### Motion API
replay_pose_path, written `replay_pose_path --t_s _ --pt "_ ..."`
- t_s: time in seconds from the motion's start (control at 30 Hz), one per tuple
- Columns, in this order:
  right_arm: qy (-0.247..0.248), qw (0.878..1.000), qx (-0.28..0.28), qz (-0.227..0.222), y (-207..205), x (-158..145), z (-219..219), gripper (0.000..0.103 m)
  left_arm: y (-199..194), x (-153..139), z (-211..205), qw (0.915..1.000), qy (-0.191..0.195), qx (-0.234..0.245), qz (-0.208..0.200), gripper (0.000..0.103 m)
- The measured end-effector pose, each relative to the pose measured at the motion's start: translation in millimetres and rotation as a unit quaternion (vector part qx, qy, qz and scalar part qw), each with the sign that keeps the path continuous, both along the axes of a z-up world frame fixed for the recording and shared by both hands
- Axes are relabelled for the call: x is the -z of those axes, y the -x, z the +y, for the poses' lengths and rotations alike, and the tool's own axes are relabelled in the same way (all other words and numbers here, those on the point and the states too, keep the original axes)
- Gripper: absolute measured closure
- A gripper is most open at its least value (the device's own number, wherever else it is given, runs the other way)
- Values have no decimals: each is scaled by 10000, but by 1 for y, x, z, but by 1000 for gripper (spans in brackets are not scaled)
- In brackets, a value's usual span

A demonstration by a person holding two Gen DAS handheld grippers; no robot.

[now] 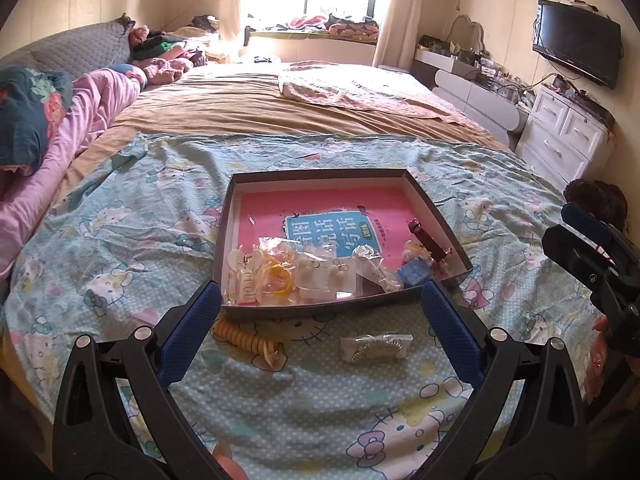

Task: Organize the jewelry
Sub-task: 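Withdraw both tools from the tray toward the last loose items, then grasp the orange spiral toy with the left tool while the right tool grasps the hair-tie bag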

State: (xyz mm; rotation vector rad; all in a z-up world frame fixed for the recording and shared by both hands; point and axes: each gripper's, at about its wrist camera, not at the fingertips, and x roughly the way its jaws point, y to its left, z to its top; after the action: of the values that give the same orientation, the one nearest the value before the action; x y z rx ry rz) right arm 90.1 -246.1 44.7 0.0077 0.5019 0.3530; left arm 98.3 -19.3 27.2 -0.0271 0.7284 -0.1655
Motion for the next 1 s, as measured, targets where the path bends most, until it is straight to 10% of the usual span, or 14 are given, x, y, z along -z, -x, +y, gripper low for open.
replay_pose_path --t_s 1.0 --pt "205 9947 -577 821 23 53 41 4 32 49 39 9984 -168 -350 419 9"
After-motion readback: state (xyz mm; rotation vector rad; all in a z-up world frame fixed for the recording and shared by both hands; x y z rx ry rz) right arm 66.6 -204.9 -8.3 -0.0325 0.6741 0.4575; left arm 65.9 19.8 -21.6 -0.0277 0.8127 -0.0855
